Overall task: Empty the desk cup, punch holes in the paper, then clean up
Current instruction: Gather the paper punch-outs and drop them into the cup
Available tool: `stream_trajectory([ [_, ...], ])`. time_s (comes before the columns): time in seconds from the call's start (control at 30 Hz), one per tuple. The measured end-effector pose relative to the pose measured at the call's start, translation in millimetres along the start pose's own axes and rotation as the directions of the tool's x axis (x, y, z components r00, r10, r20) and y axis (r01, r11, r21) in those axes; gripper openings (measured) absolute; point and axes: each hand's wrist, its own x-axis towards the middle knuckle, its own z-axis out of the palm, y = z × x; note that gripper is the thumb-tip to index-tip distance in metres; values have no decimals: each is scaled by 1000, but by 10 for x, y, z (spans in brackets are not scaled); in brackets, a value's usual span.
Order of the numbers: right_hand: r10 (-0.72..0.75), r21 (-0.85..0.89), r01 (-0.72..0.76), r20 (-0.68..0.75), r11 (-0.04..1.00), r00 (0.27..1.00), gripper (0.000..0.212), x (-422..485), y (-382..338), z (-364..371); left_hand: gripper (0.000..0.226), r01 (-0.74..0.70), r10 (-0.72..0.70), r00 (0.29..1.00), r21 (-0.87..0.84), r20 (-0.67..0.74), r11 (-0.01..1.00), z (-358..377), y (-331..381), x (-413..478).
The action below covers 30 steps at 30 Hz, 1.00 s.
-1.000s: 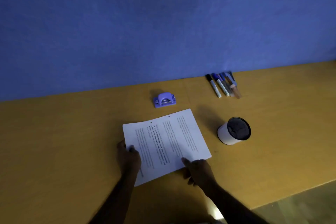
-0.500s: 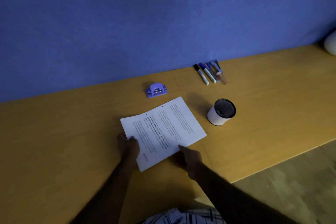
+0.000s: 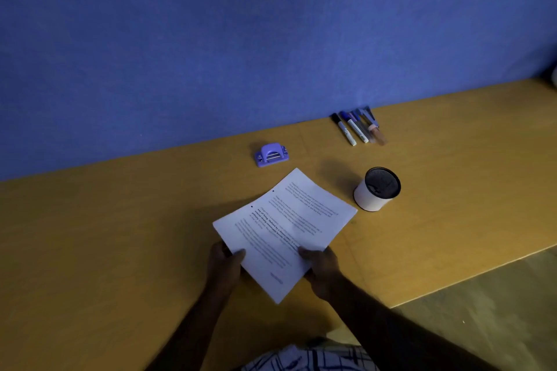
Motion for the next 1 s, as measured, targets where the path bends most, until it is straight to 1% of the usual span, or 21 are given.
stream_trajectory([
  [0.1, -87, -68, 89, 31, 994, 996, 41, 2, 25, -83, 33, 19, -18, 1000, -49, 23, 999, -115, -81, 16],
  [0.17, -161, -109, 168, 68, 980, 985, 40, 11, -20, -125, 35, 27, -26, 1000, -100, 18, 995, -220, -70, 76],
  [0.23, -217, -177, 234, 109, 956, 970, 39, 31, -109, -159, 29, 9, -9, 1000, -83, 2, 996, -341, 1, 158],
  [0.3, -272, -231, 303, 158, 924, 949, 38, 53, -214, -163, 30, -29, 30, 999, -17, 29, 999, -465, 95, 249],
  [0.37, -347, -270, 401, 227, 875, 910, 36, 49, -354, -120, 27, -86, 79, 990, 60, 117, 994, -549, 241, 300],
  [0.43, -405, -297, 488, 301, 821, 863, 35, 8, -523, -30, 17, -172, 151, 970, 102, 193, 980, -574, 421, 319],
  [0.53, -468, -300, 582, 374, 756, 801, 36, -18, -770, 78, 13, -299, 265, 939, 140, 218, 944, -517, 689, 327],
  [0.63, -500, -301, 650, 445, 697, 743, 37, -60, -973, 156, 25, -379, 338, 895, 96, 290, 920, -430, 872, 302],
  [0.7, -519, -291, 688, 482, 665, 706, 37, -106, -1089, 218, 31, -397, 356, 875, 65, 330, 916, -377, 940, 256],
  [0.77, -535, -278, 716, 507, 640, 675, 37, -158, -1179, 285, 27, -399, 372, 877, 30, 304, 917, -324, 975, 223],
  [0.83, -543, -256, 733, 530, 631, 652, 40, -187, -1235, 327, 24, -425, 417, 880, -14, 230, 905, -278, 991, 211],
  [0.9, -546, -233, 732, 533, 640, 646, 40, -186, -1264, 344, 25, -464, 463, 871, -34, 161, 885, -242, 996, 199],
  [1.0, -557, -216, 739, 533, 638, 637, 39, -185, -1284, 369, 26, -487, 491, 865, -60, 105, 871, -199, 980, 174],
])
